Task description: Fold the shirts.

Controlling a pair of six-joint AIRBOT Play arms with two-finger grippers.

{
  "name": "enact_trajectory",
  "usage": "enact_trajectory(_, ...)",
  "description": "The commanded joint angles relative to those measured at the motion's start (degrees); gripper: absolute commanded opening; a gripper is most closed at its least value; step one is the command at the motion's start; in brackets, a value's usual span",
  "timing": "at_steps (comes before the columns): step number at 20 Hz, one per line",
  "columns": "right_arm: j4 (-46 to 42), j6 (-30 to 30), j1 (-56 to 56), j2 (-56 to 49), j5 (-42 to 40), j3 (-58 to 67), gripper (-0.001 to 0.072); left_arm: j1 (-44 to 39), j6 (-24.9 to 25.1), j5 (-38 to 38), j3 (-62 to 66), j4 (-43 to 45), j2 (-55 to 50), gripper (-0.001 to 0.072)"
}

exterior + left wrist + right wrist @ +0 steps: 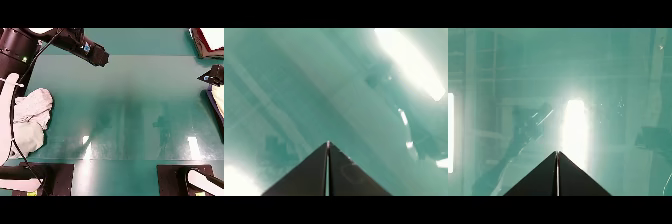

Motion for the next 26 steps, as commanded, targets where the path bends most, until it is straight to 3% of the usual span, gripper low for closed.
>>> enact_trajectory(1,0.0,0.0,0.0,0.0,0.5,0.0,0.0017,0.0,-3.6,6.4,0.0,-1.8,-0.1,0.0025)
enact_trajectory(4,0.0,0.0,0.0,0.0,0.2,0.0,0.0017,0.0,-0.1,4.7,0.1,1.4,-0.1,0.0026)
enact_trajectory(6,0.0,0.0,0.0,0.0,0.3,0.0,0.0017,0.0,-0.4,1.2,1.0,12.0,0.0,0.0027)
enact_trajectory(7,0.0,0.0,0.0,0.0,0.6,0.0,0.0017,0.2,-1.7,-2.6,1.1,20.5,0.0,0.0154)
enact_trajectory(8,0.0,0.0,0.0,0.0,0.7,0.0,0.0017,0.7,-3.5,-7.5,0.8,31.4,0.0,0.0451)
enact_trajectory(9,0.1,0.0,0.0,0.0,0.7,0.0,0.0017,2.1,-7.4,-11.0,-0.2,41.0,0.0,0.0532)
enact_trajectory(10,0.1,0.0,0.1,0.0,0.7,0.0,0.0017,5.0,-11.1,-13.0,-2.1,46.5,0.0,0.0531)
enact_trajectory(11,0.1,0.1,0.0,0.0,0.7,0.0,0.0017,8.3,-12.0,-14.2,-4.3,46.8,0.0,0.053)
enact_trajectory(14,0.1,0.0,0.0,0.0,0.7,0.0,0.0017,18.6,-12.4,-15.2,-14.8,44.1,0.0,0.0531)
enact_trajectory(18,0.1,0.0,0.0,0.0,0.7,0.0,0.0017,28.0,-13.9,-8.9,-29.2,38.2,0.0,0.0531)
enact_trajectory(26,0.1,0.1,0.0,0.0,0.5,0.0,0.0017,32.2,-15.1,2.4,-38.3,36.5,0.0,0.052)
